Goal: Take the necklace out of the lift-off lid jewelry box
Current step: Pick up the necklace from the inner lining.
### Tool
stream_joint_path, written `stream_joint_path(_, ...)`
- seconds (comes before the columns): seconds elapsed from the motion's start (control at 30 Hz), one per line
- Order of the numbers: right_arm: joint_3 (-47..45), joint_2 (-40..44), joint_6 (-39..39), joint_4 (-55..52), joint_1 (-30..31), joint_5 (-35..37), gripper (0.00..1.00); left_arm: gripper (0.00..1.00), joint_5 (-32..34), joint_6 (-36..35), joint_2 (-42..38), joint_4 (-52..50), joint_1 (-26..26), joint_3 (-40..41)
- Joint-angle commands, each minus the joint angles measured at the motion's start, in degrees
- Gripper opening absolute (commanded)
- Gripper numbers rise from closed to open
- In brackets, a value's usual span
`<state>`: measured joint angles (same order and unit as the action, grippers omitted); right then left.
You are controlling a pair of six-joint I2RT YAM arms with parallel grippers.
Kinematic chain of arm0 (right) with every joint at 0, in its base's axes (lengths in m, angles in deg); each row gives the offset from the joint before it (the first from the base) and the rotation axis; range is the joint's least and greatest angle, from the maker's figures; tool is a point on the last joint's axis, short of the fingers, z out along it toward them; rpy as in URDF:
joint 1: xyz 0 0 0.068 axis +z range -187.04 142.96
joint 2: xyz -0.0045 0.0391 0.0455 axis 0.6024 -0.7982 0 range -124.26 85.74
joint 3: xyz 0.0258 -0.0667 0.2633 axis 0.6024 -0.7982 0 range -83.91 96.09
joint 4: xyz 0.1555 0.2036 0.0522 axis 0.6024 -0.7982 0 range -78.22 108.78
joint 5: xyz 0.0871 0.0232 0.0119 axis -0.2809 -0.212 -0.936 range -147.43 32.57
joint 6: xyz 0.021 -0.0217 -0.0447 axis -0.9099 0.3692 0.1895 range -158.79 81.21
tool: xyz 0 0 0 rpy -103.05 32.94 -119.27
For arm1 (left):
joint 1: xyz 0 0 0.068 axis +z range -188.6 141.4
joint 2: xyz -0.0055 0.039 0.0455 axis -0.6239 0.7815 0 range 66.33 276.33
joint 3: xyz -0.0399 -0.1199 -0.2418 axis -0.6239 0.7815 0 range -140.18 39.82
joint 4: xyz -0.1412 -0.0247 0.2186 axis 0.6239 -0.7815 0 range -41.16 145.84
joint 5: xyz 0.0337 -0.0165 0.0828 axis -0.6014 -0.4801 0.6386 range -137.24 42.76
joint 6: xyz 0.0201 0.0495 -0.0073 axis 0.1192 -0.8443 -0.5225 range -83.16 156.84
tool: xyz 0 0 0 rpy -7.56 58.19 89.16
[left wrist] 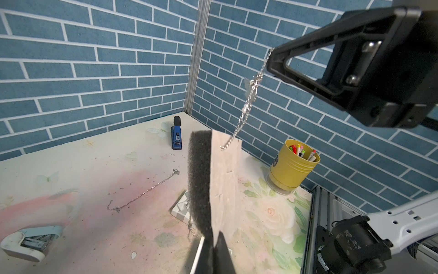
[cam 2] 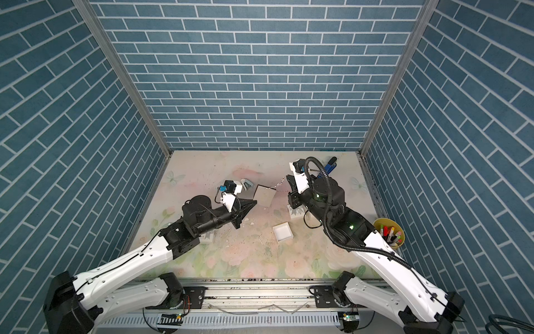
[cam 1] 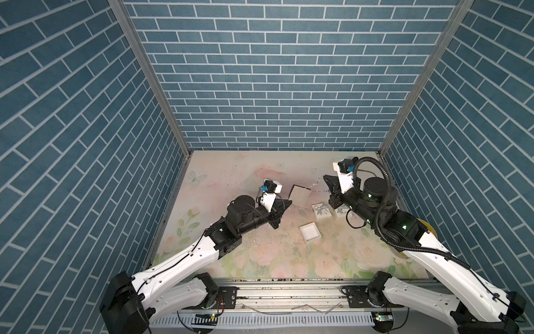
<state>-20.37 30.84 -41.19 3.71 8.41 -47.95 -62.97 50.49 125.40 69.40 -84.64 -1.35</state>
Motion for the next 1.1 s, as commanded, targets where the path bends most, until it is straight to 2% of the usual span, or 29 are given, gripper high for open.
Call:
stream_joint_path(0.0,3.42,-1.01,3.54,-2.14,-0.68,1.01,0.0,0.0,-1.55,-1.6,0.07,0.41,0.04,0.99)
stream_joint_path(0.7,14.38,-8.61,3.18,-6.35,-3.17,-2.23,0.0,0.0,-6.43,-3.47,1.31,-1.63,0.06,3.96)
stream_joint_path(1.07,19.27,-13.69,2.14,-9.81,-4.57,-0.95,0.0,0.0,-7.39,-3.48,-0.65,-2.25,-0.01,6.04)
